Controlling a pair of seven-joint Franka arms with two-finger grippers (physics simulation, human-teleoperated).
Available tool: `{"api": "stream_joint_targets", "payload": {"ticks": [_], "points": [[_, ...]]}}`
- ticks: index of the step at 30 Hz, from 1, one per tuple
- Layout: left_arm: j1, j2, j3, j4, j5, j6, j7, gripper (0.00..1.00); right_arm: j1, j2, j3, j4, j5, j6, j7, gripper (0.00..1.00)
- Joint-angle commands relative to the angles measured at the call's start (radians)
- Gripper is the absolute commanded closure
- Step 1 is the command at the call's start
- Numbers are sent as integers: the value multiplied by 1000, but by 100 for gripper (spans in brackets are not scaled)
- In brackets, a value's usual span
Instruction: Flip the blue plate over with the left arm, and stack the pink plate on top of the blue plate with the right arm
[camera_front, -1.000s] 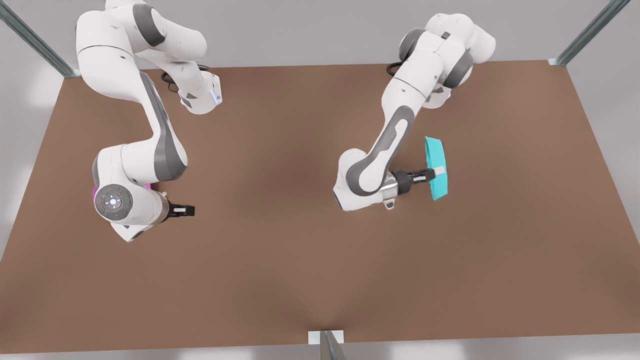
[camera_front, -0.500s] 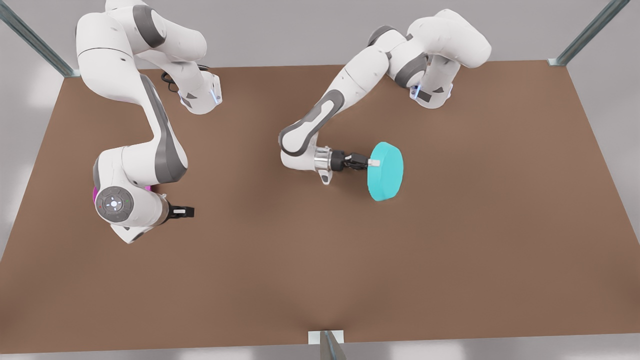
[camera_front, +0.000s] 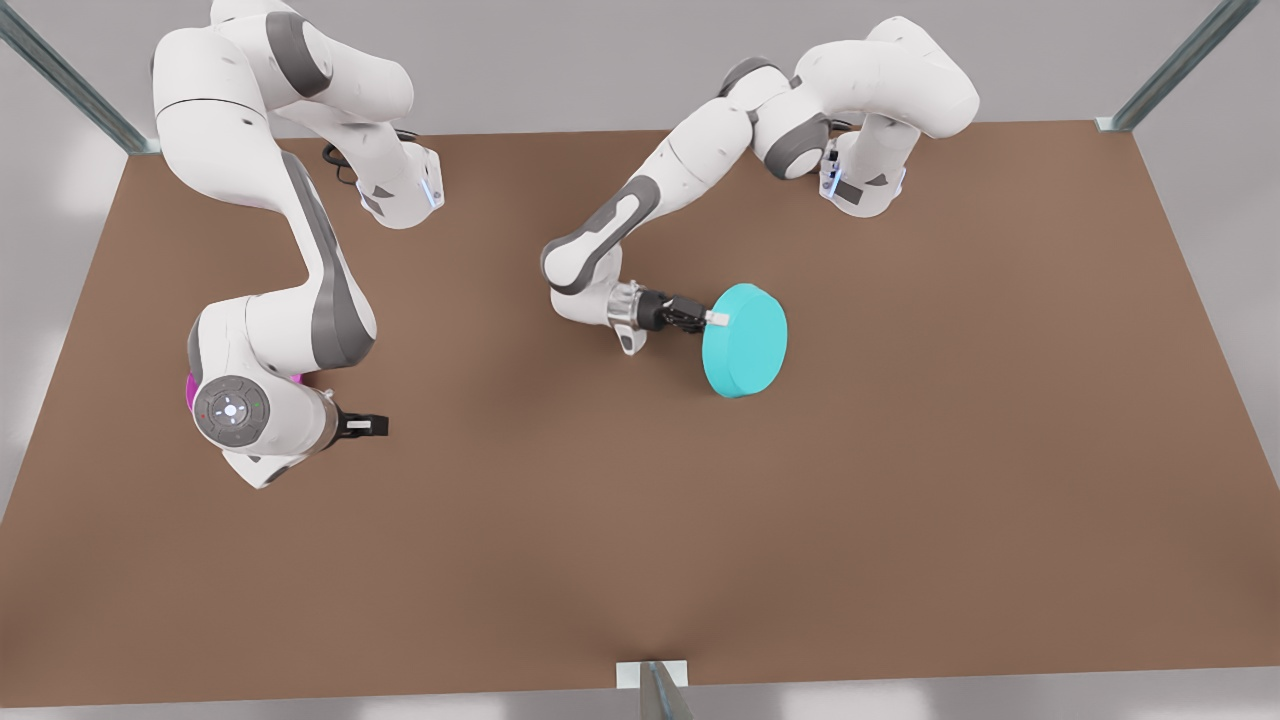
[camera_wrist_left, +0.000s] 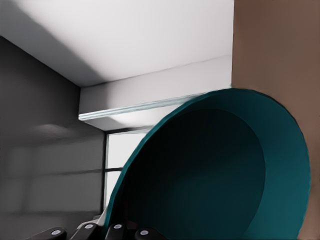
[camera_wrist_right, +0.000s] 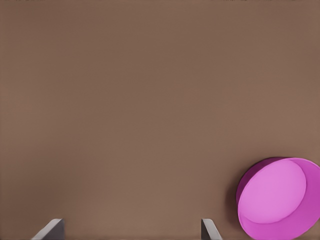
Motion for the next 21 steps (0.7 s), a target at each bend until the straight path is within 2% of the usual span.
{"api": "stream_joint_targets", "payload": {"ticks": [1,5,6,7,8,9,12,17,19,21], "points": [[0,-1,0,0,-25,-2,-1,79,0,0,0,0,0,1,0,0],[-2,19,-4,34,-30,-16,0,79,0,0,0,0,0,5,0,0],[-2,19,-4,34,-30,-16,0,67,0,0,0,0,0,5,0,0],[-11,21,-6,35,-33,-16,0,42,0,0,0,0,0,5,0,0],[-12,21,-6,37,-53,-16,0,21,0,0,0,0,0,5,0,0],[-12,30,-6,58,-56,-16,0,13,0,0,0,0,0,5,0,0],[-15,48,-6,86,-76,-29,0,8,2,-2,2,0,2,5,0,0],[-34,53,-6,156,-218,-42,0,7,3,-2,2,0,11,4,9,0],[-28,53,-3,218,-298,-39,0,7,-8,-3,3,-28,18,1,0,0],[-26,51,5,244,-381,-40,0,7,-52,-23,11,-127,40,7,-25,0]]}}
